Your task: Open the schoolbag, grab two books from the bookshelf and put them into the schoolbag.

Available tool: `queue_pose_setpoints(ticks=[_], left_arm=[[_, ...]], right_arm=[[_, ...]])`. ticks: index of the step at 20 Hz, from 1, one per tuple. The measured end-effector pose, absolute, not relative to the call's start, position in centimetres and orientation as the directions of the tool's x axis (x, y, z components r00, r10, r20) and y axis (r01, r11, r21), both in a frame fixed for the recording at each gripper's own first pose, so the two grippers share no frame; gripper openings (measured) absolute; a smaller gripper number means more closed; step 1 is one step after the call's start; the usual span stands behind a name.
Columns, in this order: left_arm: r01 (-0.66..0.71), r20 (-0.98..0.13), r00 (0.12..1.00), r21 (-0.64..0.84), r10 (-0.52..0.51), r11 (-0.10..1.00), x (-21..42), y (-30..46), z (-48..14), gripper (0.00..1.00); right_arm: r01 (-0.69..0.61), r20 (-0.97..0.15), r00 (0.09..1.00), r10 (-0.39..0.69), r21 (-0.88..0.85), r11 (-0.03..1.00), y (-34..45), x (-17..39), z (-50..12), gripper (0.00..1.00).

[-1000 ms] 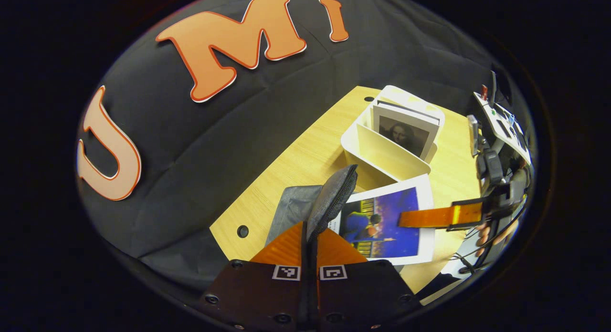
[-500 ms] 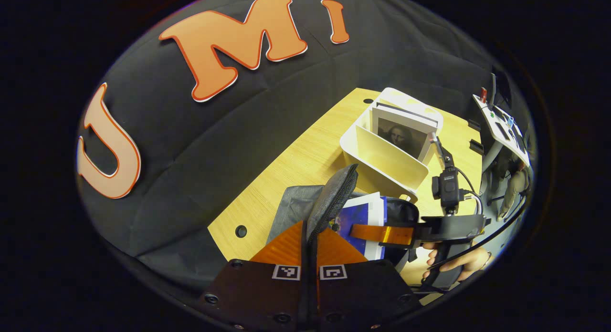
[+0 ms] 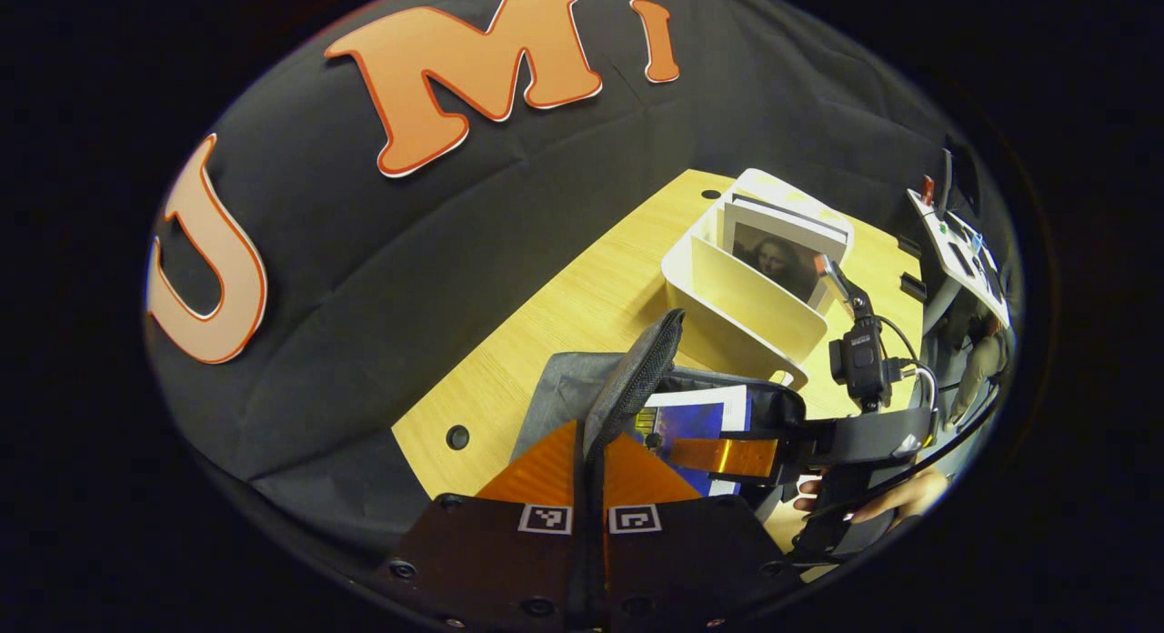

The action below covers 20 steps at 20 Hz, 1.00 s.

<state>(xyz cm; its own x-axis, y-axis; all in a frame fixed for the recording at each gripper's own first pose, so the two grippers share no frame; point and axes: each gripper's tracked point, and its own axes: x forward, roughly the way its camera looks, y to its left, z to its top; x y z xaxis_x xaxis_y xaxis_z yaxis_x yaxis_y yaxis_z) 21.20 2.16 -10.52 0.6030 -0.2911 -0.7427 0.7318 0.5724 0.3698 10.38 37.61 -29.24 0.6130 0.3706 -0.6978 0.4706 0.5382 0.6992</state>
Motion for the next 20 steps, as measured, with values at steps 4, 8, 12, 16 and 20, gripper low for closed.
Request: queue_pose_setpoints(ticks=[4, 8, 12, 16, 20], left_arm=[[0.738, -0.744, 0.596, 0.36, -0.301, 0.57, 21.2, 2.5, -10.8, 0.01], [0.748, -0.751, 0.579, 0.334, -0.318, 0.573, 20.6, 2.9, -11.7, 0.01], [0.749, -0.744, 0.583, 0.337, -0.327, 0.57, 20.4, 3.2, -11.6, 0.01], [0.753, -0.741, 0.582, 0.336, -0.335, 0.565, 19.6, 2.9, -12.2, 0.01], [0.735, -0.727, 0.6, 0.336, -0.334, 0.589, 18.8, 2.4, -12.7, 0.07]], right_arm=[[0.47, -0.714, 0.597, 0.367, 0.681, 0.562, 35.9, 8.5, -28.3, 0.99], [0.443, -0.697, 0.631, 0.34, 0.684, 0.58, 33.1, 7.2, -25.6, 0.99], [0.42, -0.681, 0.687, 0.254, 0.657, 0.626, 28.5, 6.7, -22.0, 0.99], [0.406, -0.685, 0.716, 0.137, 0.568, 0.716, 23.2, 6.2, -18.8, 0.99], [0.406, -0.687, 0.726, -0.026, 0.398, 0.823, 17.1, 6.4, -15.8, 0.98]])
